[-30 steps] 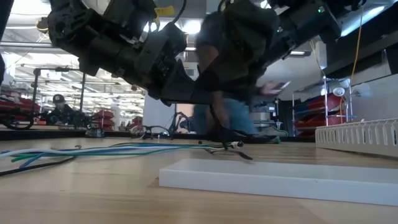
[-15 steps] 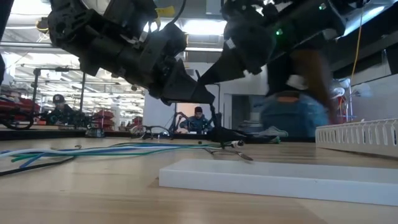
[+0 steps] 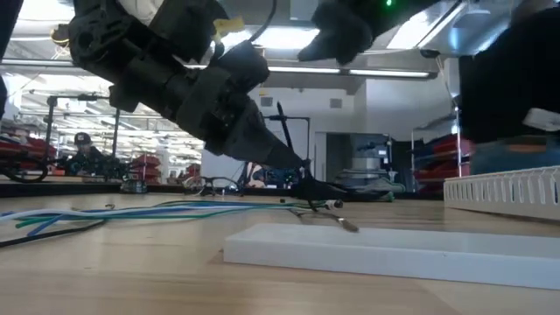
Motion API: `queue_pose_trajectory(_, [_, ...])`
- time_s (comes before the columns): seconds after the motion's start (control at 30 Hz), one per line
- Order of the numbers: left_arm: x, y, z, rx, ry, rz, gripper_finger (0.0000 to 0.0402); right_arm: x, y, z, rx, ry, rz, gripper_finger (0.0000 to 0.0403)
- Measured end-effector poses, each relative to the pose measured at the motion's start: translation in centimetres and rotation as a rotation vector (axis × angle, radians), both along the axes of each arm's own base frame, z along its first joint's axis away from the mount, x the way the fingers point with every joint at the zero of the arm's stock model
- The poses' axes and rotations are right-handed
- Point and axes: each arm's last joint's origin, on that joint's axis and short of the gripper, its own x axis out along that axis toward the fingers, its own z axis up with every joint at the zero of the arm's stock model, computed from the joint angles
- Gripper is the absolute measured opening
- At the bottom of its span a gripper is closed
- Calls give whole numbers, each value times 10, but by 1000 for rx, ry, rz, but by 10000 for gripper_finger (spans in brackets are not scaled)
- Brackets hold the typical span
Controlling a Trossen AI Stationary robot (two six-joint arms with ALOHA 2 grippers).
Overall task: Ziptie cables
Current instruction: Wrap the cable wires with the black zip tie
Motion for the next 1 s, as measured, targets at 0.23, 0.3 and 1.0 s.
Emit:
queue_pose_trajectory(0.23, [0, 0, 9, -8, -32, 5, 0, -9, 3, -20, 573, -30, 81, 15])
queue_pose_trajectory(0.3, [-1, 0, 11, -6, -40, 4, 0, -7, 7, -35, 666, -21, 132, 36])
queue_pose_trajectory(1.0, [-1, 1, 10, -7, -29, 7, 0, 12, 14, -74, 618, 10, 259, 37])
